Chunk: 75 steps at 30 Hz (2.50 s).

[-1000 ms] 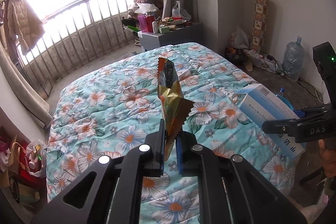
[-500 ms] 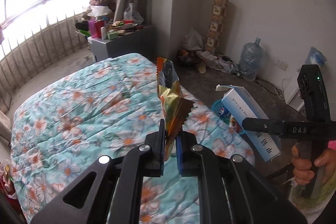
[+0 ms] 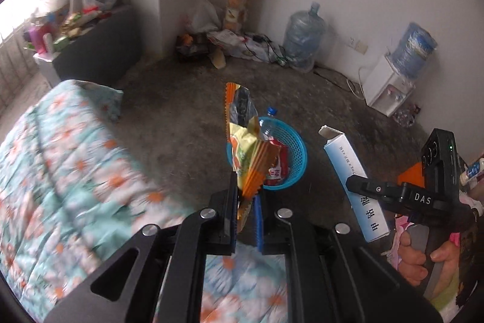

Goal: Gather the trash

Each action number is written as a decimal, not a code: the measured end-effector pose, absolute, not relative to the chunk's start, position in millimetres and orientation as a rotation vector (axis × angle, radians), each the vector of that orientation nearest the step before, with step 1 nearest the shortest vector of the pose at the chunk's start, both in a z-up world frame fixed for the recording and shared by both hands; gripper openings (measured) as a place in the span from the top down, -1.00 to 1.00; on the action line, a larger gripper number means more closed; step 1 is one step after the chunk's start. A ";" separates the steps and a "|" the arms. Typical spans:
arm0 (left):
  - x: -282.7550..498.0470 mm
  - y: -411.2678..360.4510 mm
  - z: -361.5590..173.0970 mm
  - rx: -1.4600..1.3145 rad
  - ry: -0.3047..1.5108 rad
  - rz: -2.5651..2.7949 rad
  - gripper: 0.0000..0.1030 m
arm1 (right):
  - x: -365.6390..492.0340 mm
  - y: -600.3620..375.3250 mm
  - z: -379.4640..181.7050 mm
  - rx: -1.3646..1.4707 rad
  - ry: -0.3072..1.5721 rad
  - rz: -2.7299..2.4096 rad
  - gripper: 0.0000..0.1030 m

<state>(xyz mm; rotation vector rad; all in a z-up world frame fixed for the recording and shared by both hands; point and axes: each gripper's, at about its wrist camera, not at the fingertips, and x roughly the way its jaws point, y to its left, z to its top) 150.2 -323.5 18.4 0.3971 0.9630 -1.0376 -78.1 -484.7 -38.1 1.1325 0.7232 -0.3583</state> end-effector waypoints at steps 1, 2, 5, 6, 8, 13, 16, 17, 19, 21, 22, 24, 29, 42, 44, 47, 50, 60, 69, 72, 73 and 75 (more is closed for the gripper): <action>151.3 -341.2 8.8 0.414 0.987 -1.049 0.82 | -79.5 -493.2 -46.0 1.159 0.721 -0.371 -0.41; 153.8 -357.9 -2.0 0.426 1.015 -1.053 0.82 | -80.2 -502.0 -55.5 1.189 0.717 -0.378 -0.41; 163.9 -399.9 -33.9 0.444 1.106 -1.062 0.82 | -83.1 -526.1 -82.9 1.272 0.712 -0.404 -0.41; 166.8 -411.7 -43.2 0.446 1.128 -1.062 0.82 | -82.7 -534.5 -92.1 1.293 0.708 -0.408 -0.41; 174.8 -439.3 -68.3 0.458 1.192 -1.060 0.82 | -80.9 -550.5 -110.1 1.344 0.713 -0.420 -0.41; 193.5 -496.2 -117.2 0.480 1.282 -1.043 0.82 | -63.9 -586.9 -152.9 1.449 0.727 -0.433 -0.42; 202.8 -524.5 -135.2 0.484 1.279 -1.048 0.81 | -52.1 -603.9 -169.0 1.475 0.715 -0.444 -0.45; 207.4 -529.8 -141.6 0.473 1.281 -1.059 0.76 | -45.2 -610.7 -176.6 1.470 0.712 -0.455 -0.47; 214.6 -543.9 -163.1 0.488 1.319 -1.050 0.28 | -33.3 -623.7 -196.0 1.466 0.700 -0.466 -0.75; 222.9 -550.4 -183.9 0.507 1.358 -0.985 -0.16 | -24.1 -634.3 -221.9 1.435 0.760 -0.540 -0.81; 227.0 -550.9 -192.8 0.515 1.371 -0.952 -0.16 | -22.8 -636.4 -233.6 1.424 0.802 -0.587 -0.81; 229.2 -545.7 -197.9 0.510 1.378 -0.920 -0.16 | -28.7 -635.7 -248.0 1.431 0.836 -0.639 -0.81; 236.3 -523.1 -173.4 0.467 1.334 -0.921 -0.16 | -57.7 -623.7 -230.9 1.417 0.743 -0.653 -0.81; 195.8 -393.2 1.1 0.311 0.944 -1.028 -0.52 | -67.3 -543.7 -88.3 0.993 0.704 -0.539 -0.81; 178.0 -354.8 27.9 0.287 0.874 -1.003 -0.65 | -57.9 -516.0 -56.4 0.865 0.698 -0.487 -0.81; 152.0 -297.5 58.0 0.252 0.790 -0.938 -0.88 | -48.6 -469.9 -10.1 0.688 0.680 -0.408 -0.85; 126.0 -239.4 79.1 0.210 0.714 -0.838 -0.90 | -44.4 -427.5 24.2 0.545 0.646 -0.348 -0.84; 69.9 -104.9 78.4 0.132 0.680 -0.369 -0.90 | -48.6 -319.7 81.2 0.229 0.609 -0.232 -0.85; 34.5 -63.0 56.6 0.145 0.682 -0.214 -0.90 | -61.9 -253.0 82.9 0.055 0.703 -0.256 -0.85; 28.2 -63.2 35.3 0.141 0.765 -0.189 -0.89 | -65.8 -246.1 71.6 0.033 0.764 -0.283 -0.85; 24.8 -64.9 27.4 0.142 0.798 -0.182 -0.89 | -67.1 -245.1 67.1 0.022 0.787 -0.291 -0.85; 20.2 -67.8 16.7 0.146 0.837 -0.169 -0.89 | -70.1 -245.5 58.8 0.003 0.825 -0.318 -0.85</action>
